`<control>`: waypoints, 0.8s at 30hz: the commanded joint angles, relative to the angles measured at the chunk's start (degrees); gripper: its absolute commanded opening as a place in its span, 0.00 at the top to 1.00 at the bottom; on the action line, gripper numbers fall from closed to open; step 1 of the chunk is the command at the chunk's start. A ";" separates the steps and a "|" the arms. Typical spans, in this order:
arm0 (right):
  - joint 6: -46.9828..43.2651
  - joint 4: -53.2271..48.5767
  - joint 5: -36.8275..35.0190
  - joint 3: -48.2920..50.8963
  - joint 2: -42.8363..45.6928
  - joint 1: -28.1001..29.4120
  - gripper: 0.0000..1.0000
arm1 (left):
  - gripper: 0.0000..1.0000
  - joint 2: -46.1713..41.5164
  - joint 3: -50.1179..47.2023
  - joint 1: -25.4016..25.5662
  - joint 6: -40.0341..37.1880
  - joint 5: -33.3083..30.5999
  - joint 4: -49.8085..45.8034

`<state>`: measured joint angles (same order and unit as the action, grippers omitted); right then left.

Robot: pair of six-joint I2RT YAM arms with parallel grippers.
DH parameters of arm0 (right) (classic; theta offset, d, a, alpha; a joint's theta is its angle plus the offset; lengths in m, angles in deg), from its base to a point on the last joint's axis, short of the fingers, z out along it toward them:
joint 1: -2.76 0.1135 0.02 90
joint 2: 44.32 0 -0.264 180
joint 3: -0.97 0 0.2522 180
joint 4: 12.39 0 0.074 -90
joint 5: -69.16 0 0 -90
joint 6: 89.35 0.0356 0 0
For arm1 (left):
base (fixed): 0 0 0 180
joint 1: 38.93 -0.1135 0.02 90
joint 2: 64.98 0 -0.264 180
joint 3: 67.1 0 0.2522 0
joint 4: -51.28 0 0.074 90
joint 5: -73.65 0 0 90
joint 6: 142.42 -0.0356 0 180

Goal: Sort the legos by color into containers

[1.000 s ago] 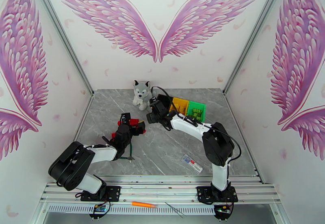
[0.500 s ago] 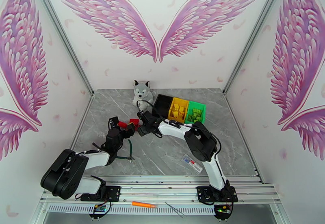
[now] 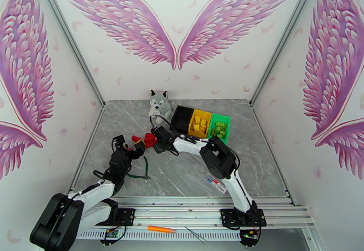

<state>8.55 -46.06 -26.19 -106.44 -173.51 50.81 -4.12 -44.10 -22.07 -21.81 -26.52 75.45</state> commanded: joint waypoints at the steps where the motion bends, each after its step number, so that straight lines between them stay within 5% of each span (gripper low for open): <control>1: 0.51 -0.14 -0.27 -1.17 -1.01 0.10 0.56 | 0.01 -3.16 -1.33 -0.34 -0.55 -0.22 -4.97; 9: 3.08 3.62 -3.37 5.17 5.43 -0.78 0.72 | 0.01 -2.30 -0.24 0.14 -1.69 1.12 -5.51; 17: 8.49 8.90 -5.12 12.13 14.46 -5.77 0.73 | 0.01 3.77 4.01 6.42 -4.77 -1.60 -3.54; 24: 12.92 6.73 -7.50 8.89 15.37 -11.71 0.72 | 0.01 15.74 11.57 13.52 -7.99 -4.50 -0.08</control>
<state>18.08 -38.95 -31.39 -95.40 -158.65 40.89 8.14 -35.88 -9.85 -27.54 -29.38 72.70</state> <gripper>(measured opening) 0.356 0.988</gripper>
